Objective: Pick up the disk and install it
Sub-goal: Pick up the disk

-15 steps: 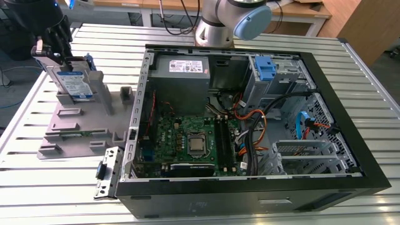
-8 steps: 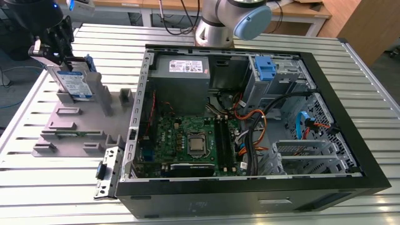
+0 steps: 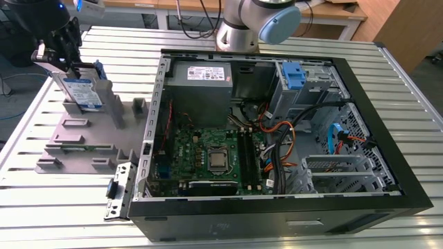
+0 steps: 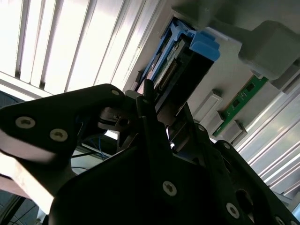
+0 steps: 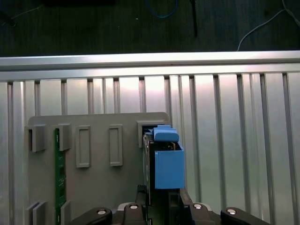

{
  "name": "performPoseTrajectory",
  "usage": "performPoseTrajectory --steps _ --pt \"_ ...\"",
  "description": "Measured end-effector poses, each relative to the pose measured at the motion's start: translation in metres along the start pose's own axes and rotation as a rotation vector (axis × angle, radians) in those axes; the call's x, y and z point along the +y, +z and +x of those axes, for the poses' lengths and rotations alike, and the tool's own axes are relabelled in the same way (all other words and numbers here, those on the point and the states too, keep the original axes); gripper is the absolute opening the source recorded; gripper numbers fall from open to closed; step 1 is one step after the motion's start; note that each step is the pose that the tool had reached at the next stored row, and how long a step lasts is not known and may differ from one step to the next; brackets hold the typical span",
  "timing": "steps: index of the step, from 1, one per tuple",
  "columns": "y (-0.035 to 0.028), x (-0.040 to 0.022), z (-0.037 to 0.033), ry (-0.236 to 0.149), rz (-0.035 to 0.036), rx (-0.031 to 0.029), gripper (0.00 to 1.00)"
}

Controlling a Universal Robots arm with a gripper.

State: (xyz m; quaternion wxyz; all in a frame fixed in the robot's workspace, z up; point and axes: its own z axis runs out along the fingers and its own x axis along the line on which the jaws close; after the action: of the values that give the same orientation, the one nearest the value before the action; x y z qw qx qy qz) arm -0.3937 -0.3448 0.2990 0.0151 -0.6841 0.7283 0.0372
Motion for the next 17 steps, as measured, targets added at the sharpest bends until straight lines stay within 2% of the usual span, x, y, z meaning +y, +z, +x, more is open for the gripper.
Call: performPoseTrajectory --steps 17 --pt "-0.0055 0.0003 -0.0004 0.0 -0.0008 0.0005 0.35"
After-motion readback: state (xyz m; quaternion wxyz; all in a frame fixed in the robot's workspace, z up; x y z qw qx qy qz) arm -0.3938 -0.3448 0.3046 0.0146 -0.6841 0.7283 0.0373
